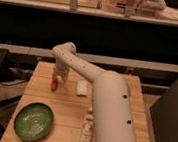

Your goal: Place the pepper in the ceramic cup

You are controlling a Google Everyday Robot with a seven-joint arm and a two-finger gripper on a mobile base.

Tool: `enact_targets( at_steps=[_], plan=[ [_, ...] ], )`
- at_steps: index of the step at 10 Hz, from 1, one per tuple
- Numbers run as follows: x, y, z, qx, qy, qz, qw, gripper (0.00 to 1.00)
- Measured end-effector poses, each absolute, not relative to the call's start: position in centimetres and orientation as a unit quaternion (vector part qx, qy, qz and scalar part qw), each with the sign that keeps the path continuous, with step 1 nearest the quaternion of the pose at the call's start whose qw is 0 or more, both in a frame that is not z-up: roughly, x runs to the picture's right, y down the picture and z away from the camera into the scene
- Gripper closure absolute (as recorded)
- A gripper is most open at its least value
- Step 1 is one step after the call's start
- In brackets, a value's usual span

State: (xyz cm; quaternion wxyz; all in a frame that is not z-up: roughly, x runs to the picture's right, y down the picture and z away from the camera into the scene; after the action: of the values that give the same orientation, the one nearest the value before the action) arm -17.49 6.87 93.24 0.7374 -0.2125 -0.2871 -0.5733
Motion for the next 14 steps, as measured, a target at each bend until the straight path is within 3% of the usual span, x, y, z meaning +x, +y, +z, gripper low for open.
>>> enact_targets(
  at_steps=[1, 4, 14],
  plan=[
    [-17.7, 6.9, 93.3, -0.212, -0.287, -0.577, 0.734, 0.27],
    [-18.3, 7.3, 93.6, -0.213, -0.288, -0.588, 0.726, 0.20],
    [-18.8, 8.6, 94.8, -0.226, -0.301, -0.590, 0.714, 0.20]
  ],
)
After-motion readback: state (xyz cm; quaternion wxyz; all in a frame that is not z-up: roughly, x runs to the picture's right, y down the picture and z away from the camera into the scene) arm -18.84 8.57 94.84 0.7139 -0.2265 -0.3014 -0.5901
